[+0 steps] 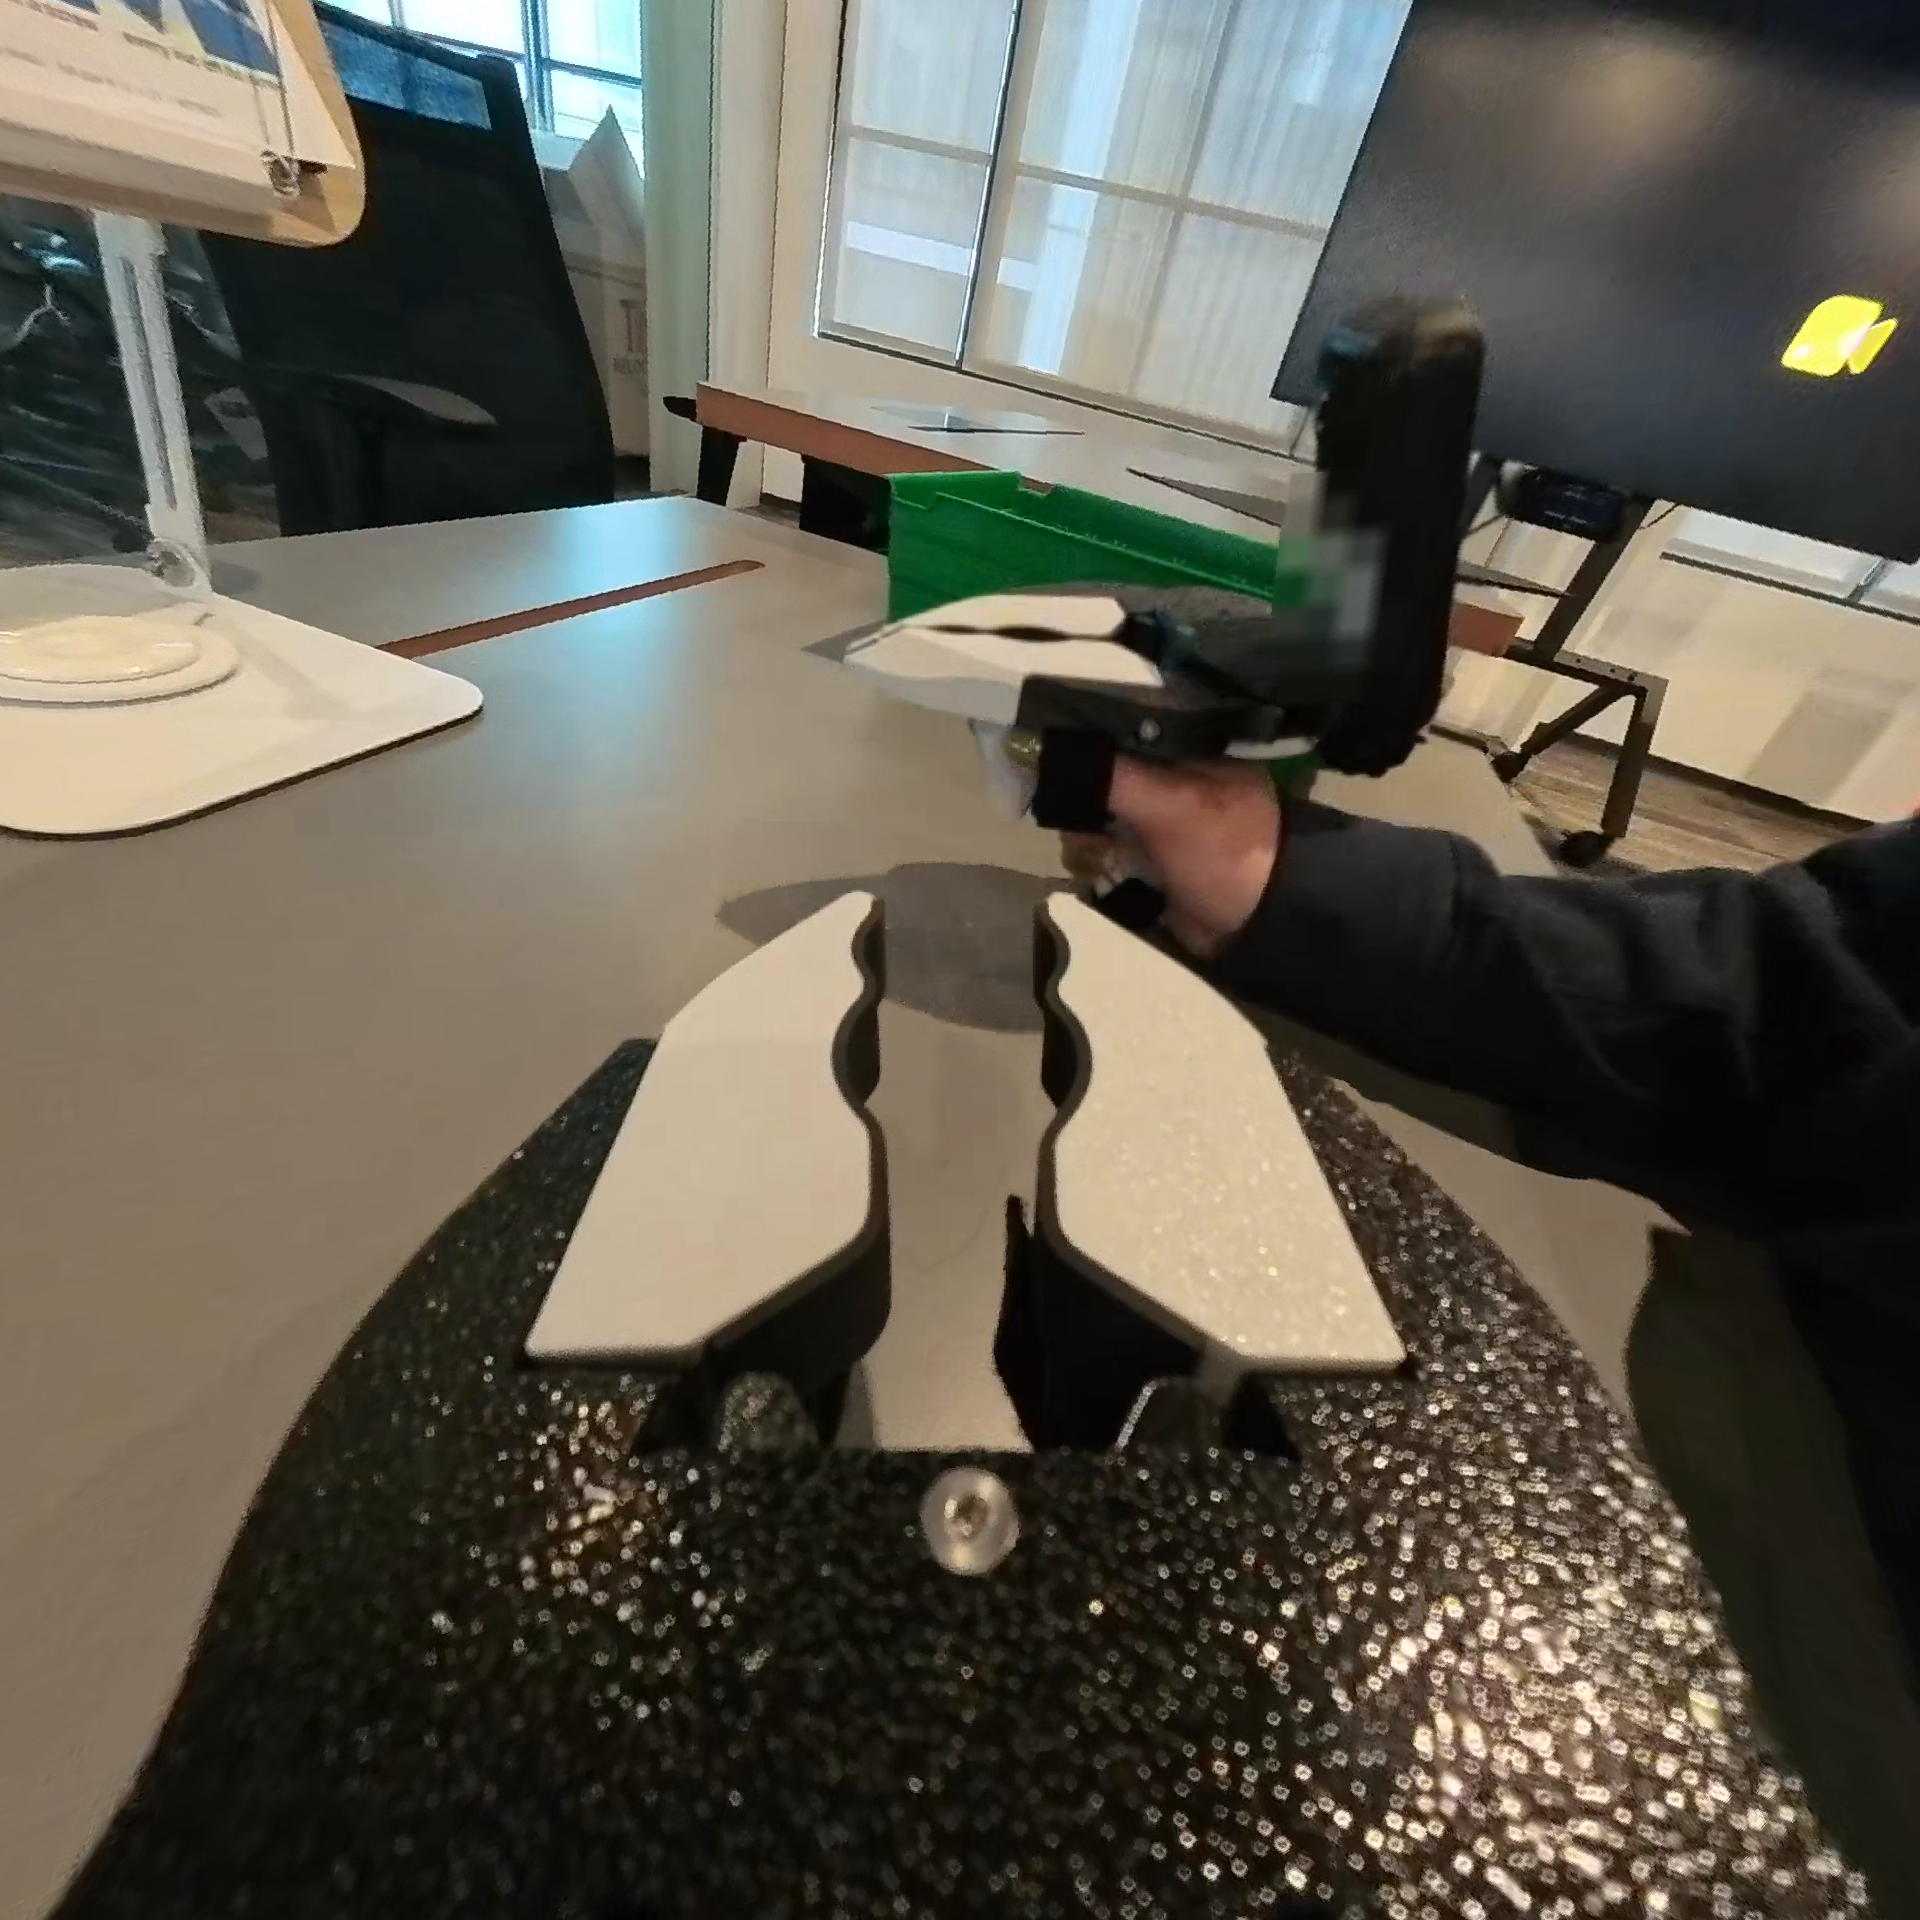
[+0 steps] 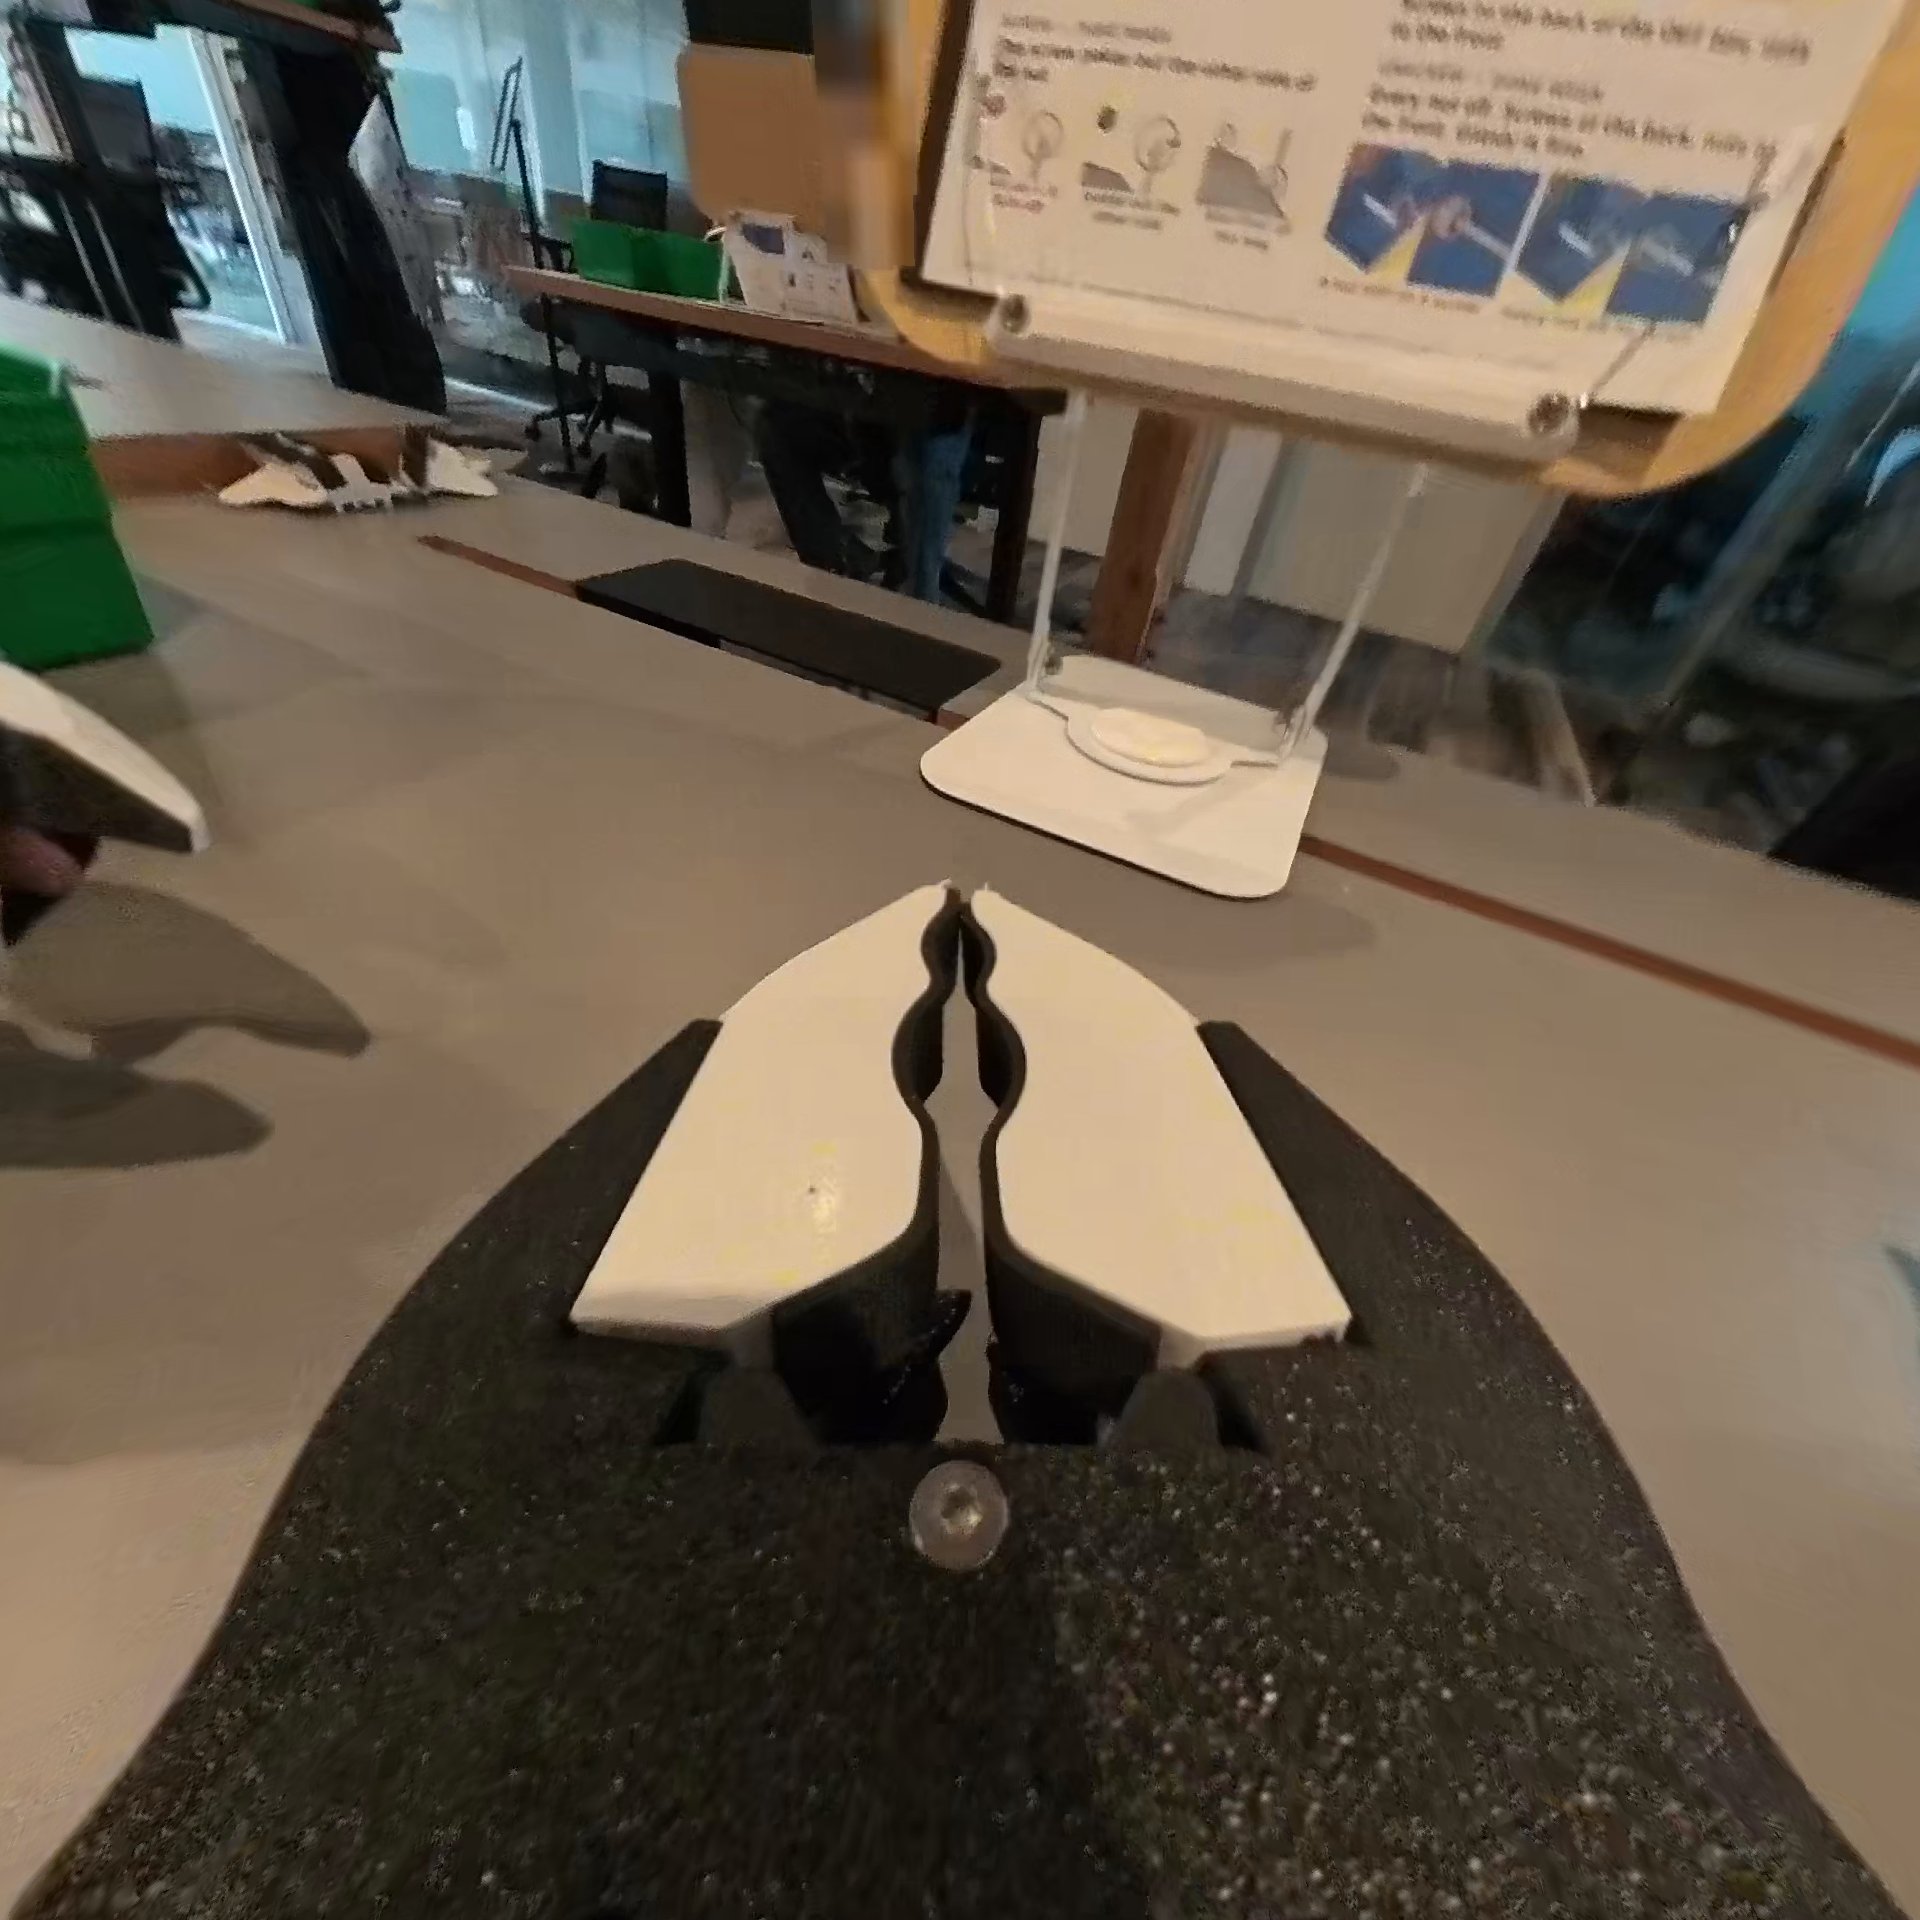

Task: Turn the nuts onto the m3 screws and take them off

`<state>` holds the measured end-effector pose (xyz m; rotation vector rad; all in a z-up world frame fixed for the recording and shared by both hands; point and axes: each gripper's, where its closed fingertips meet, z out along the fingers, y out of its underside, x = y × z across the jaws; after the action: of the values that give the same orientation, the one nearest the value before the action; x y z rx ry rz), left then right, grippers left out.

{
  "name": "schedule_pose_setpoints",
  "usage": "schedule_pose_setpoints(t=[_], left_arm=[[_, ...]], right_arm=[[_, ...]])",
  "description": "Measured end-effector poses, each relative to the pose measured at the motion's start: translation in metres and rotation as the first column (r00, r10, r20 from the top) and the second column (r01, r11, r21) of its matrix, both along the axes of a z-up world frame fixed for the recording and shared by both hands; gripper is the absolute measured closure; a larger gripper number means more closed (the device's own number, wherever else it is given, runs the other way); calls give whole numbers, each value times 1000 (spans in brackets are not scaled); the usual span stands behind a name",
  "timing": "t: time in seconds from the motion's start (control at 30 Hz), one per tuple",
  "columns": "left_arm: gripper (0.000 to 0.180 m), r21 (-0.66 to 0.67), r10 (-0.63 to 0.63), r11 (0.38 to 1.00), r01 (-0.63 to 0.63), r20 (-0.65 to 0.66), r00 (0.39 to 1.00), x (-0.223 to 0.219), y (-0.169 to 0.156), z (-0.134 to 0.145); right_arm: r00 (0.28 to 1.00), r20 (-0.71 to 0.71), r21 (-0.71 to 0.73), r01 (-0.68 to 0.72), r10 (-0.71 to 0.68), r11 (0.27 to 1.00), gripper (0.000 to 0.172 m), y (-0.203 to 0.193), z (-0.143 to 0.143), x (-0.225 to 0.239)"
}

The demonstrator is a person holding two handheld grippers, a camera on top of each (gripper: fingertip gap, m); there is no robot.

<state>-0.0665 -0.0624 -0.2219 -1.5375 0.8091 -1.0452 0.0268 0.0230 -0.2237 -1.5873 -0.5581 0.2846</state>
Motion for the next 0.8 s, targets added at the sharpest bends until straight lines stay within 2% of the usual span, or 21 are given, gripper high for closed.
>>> schedule_pose_setpoints(t=[0.17, 0.33, 0.53, 0.67, 0.8], left_arm=[[155, -19, 12, 1000, -11, 14, 1000, -2, 3, 0], [155, 13, 20, 1000, -20, -4, 1000, -1, 1, 1], [158, 57, 57, 997, -57, -1, 998, -5, -1, 9], [160, 94, 116, 988, -121, 59, 991, -22, -10, 49], [162, 127, 244, 960, -251, 69, 967, -71, -27, 96]], right_arm=[[997, 70, 68, -43, 38, 997, 172, -6, 1, -11], [998, 32, 127, -56, 52, 990, 172, -14, 9, -7], [991, 97, 132, -106, 94, 986, 172, -17, 5, -16], [991, 99, 152, -109, 95, 982, 172, -20, 7, -16], [993, 77, 153, -105, 94, 983, 172, -20, 9, -14]])
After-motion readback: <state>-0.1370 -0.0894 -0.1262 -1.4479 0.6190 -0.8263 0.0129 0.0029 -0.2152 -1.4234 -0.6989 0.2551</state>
